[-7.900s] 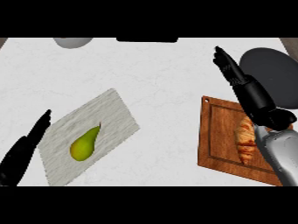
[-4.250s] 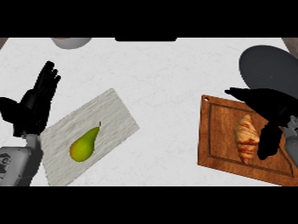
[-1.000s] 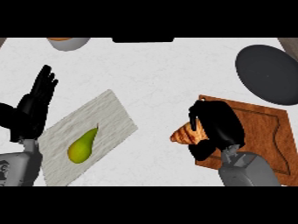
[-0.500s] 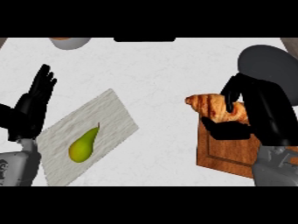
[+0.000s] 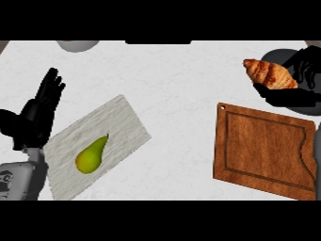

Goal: Pick the croissant from the cutting board and place it in the pan

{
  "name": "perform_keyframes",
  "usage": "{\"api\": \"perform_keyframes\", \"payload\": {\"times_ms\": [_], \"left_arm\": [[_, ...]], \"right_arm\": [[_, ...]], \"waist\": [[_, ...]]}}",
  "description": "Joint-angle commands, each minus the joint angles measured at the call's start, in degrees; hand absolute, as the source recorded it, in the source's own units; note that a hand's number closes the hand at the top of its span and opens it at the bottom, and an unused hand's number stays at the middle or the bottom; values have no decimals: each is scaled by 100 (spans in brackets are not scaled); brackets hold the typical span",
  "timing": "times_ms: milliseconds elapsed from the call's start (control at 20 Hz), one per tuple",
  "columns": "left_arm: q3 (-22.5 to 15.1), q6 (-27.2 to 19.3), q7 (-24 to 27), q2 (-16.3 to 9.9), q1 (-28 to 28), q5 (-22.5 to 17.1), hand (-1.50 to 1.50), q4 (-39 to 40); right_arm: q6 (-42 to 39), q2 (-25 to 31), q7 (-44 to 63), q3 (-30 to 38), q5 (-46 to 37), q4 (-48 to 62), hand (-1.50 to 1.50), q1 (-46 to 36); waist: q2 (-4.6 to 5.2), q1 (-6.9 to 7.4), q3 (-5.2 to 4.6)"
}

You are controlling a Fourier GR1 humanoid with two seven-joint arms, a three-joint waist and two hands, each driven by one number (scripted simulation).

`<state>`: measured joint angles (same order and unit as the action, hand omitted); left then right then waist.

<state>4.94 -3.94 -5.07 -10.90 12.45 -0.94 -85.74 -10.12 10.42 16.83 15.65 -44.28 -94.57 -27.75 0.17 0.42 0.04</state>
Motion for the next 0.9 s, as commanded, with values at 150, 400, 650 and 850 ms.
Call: {"api": "perform_keyframes", "payload": {"times_ms": [150, 400, 650, 850], "left_arm": [[25, 45, -259, -67, 173, -39, 0, -193], [-17, 16, -214, 7, 288, 1, 0, -33], [-42, 168, -51, -13, 397, -30, 0, 134], [-52, 108, 122, 52, 427, 36, 0, 304]], "right_arm": [[1067, 1006, -1394, 893, -53, 2727, 150, -785], [1835, 1810, -2485, 1095, -501, 4125, 150, -659], [2456, 2253, -3081, 1347, -540, 5849, 150, -1379], [2807, 2372, -3251, 1599, -437, 6604, 150, -1703]], "waist": [[44, 137, 5], [92, 197, 15], [145, 320, 21], [209, 423, 31]]}}
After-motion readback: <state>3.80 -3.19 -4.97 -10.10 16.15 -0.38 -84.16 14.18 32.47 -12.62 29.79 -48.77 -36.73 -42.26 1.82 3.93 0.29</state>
